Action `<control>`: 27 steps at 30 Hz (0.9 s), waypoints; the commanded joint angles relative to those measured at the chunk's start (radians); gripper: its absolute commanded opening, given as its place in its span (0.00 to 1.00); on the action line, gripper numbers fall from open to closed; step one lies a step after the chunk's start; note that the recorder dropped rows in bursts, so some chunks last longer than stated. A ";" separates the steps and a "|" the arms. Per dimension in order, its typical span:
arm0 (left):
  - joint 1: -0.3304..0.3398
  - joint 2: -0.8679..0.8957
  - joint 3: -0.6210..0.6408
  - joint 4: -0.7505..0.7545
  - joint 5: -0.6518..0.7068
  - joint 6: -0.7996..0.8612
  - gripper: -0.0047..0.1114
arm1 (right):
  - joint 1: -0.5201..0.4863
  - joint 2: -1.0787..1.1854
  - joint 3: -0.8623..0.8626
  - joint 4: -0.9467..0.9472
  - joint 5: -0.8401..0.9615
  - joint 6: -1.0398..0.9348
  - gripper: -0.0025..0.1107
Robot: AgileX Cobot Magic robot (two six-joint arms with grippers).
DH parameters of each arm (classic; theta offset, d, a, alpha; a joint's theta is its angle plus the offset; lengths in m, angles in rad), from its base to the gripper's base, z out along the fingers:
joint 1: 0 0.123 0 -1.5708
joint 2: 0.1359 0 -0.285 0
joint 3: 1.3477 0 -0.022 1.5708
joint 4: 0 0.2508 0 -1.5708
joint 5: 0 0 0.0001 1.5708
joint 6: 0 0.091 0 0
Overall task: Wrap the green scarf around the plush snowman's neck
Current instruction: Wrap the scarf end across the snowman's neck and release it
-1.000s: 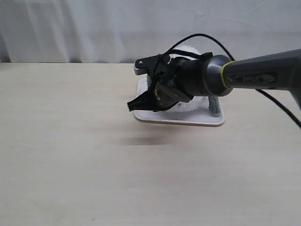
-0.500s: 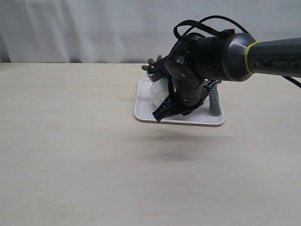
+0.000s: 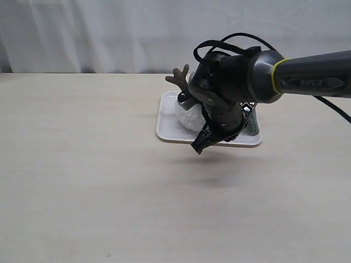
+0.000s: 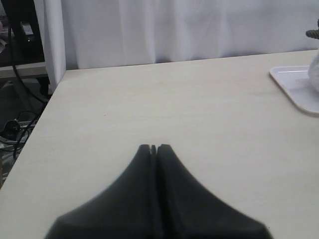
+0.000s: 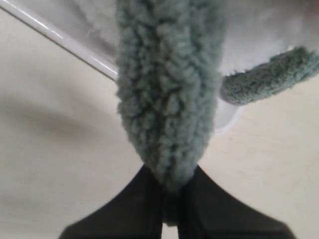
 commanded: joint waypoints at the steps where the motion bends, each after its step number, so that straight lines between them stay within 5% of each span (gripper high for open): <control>1: 0.001 -0.002 0.002 0.000 -0.013 -0.001 0.04 | 0.000 0.016 0.004 -0.043 0.002 -0.005 0.06; 18: 0.001 -0.002 0.002 -0.002 -0.011 -0.001 0.04 | 0.000 0.014 0.069 -0.087 -0.082 -0.005 0.06; 27: 0.001 -0.002 0.002 -0.002 -0.011 -0.001 0.04 | 0.000 0.014 0.073 -0.068 -0.080 -0.049 0.24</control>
